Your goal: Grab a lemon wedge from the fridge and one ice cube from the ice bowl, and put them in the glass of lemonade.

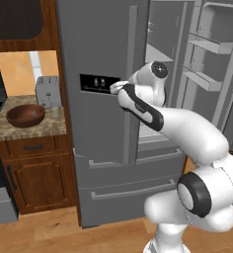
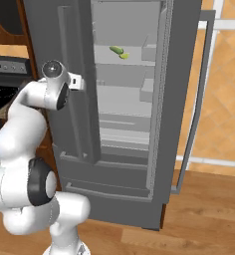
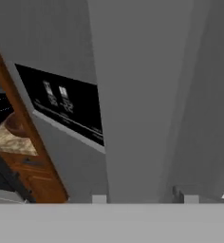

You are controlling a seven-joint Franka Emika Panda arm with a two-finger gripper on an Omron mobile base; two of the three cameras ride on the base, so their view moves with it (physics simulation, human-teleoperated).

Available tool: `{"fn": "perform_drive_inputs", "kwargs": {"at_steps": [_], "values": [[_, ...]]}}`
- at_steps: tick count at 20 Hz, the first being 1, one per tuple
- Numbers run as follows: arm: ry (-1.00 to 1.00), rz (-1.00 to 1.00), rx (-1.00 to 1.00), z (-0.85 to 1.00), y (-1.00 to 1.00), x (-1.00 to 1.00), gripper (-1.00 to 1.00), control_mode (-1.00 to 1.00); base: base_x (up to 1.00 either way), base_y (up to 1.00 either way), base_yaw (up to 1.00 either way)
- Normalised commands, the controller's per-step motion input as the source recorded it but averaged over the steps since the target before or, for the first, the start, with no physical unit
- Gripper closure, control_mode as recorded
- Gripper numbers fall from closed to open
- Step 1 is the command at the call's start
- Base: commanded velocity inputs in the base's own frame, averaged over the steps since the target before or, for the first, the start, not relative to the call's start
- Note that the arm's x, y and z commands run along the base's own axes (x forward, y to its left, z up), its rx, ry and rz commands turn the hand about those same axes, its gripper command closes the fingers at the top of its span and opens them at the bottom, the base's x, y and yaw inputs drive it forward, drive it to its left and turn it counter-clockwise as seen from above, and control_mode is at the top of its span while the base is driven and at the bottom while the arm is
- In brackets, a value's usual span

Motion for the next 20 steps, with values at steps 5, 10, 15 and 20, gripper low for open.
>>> {"fn": "perform_drive_inputs", "kwargs": {"at_steps": [5, 10, 15, 20], "values": [[0.00, 0.16, -0.04, 0.47, 0.92, -1.00, 1.00, -1.00, 0.00, 0.00, 0.00], [0.00, 0.16, -0.03, 0.41, 0.78, -1.00, 1.00, -1.00, 0.00, 0.00, 0.00], [-0.03, 0.14, -0.01, 0.33, 0.55, -1.00, 1.00, -1.00, 0.00, 0.00, 0.00], [-0.14, 0.02, 0.02, 0.09, -0.08, -1.00, 1.00, -1.00, 0.00, 0.00, 0.00]]}}
